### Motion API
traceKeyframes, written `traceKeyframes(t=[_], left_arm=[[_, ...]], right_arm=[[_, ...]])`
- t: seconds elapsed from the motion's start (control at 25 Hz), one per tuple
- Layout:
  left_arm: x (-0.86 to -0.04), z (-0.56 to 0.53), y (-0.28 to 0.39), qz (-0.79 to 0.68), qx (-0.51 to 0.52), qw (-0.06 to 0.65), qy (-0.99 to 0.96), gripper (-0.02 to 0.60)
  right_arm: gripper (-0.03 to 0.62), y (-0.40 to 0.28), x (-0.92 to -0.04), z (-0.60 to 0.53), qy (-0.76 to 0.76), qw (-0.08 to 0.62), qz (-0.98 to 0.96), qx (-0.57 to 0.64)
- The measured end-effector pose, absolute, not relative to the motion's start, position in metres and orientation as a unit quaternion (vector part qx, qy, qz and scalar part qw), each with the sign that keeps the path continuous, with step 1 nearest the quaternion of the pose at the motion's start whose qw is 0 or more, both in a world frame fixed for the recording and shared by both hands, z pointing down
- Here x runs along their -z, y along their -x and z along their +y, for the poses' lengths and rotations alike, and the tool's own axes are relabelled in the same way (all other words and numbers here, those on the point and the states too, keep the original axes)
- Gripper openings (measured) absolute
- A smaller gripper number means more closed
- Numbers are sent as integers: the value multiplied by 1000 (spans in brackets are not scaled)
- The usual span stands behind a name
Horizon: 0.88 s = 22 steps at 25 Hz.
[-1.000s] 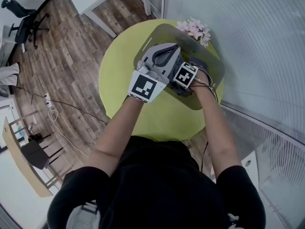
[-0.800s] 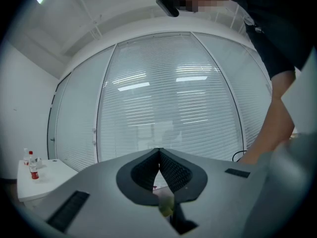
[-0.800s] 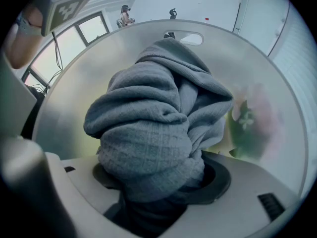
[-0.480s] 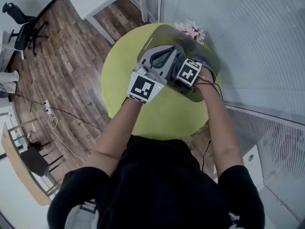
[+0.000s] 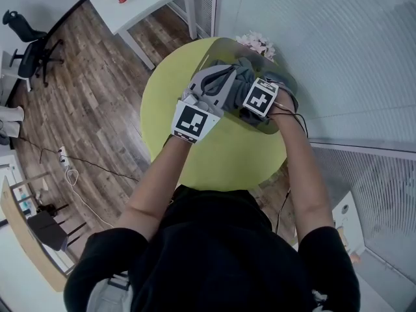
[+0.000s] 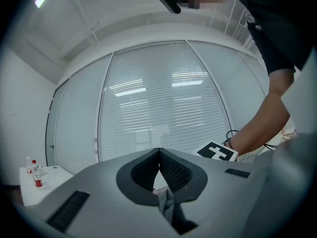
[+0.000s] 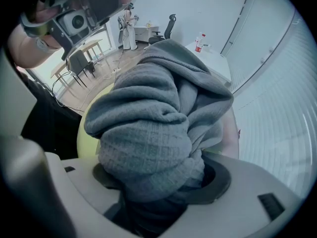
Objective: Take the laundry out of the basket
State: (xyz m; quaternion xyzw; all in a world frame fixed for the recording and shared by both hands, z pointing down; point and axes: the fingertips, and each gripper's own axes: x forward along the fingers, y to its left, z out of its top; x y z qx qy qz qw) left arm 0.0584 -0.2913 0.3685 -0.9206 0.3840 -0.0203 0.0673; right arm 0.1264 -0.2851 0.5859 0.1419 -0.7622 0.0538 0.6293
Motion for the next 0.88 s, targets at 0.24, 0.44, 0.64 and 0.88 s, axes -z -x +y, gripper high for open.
traceKeyframes(t=[0.24, 0.44, 0.64, 0.88], left_arm=[[-356, -281, -55, 375, 11, 79, 923, 9], [-342, -267, -51, 369, 0, 85, 925, 8], [-334, -247, -44, 361, -5, 95, 928, 9], [-334, -226, -29, 356, -4, 97, 929, 8]], right_arm=[[342, -122, -553, -283, -163, 623, -764, -36], [342, -114, -525, -270, -174, 617, -767, -28], [342, -97, -507, -243, -174, 610, -772, -25], [342, -74, -498, -210, -170, 613, -771, -17]])
